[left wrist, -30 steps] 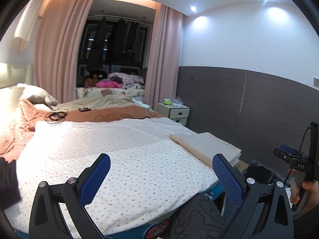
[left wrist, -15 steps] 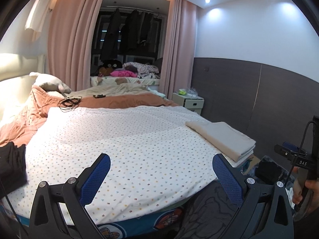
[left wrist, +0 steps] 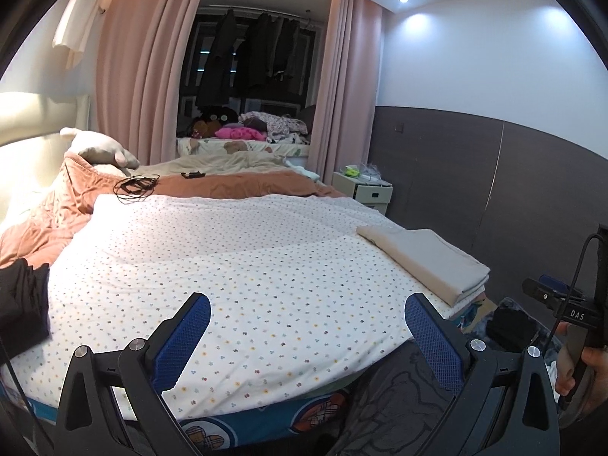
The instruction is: Fold large clothes
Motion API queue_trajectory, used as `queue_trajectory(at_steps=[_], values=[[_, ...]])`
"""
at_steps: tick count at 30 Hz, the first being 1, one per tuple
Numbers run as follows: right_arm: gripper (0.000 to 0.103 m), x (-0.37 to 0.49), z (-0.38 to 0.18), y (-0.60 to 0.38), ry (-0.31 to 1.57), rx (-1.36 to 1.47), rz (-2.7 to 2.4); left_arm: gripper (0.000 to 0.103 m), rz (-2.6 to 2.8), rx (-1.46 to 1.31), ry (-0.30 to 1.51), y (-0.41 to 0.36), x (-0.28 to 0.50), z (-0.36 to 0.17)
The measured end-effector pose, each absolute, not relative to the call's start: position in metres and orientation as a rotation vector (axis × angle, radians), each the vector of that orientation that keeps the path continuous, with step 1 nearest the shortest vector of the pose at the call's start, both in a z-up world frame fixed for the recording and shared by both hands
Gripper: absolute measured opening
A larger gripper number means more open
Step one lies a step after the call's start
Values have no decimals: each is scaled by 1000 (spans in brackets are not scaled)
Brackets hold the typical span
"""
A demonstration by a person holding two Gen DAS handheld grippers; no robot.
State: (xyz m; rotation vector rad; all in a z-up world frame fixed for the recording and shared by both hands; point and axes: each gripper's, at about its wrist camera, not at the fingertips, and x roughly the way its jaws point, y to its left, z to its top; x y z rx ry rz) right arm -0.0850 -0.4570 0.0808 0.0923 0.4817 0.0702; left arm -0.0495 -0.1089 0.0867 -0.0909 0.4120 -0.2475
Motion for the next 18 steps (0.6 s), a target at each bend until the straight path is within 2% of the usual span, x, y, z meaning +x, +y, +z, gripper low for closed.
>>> queue_trajectory(at_steps=[18], values=[[103,-84,75,-454,492,91,68,103,-228,-115,421,-104,-52,84]])
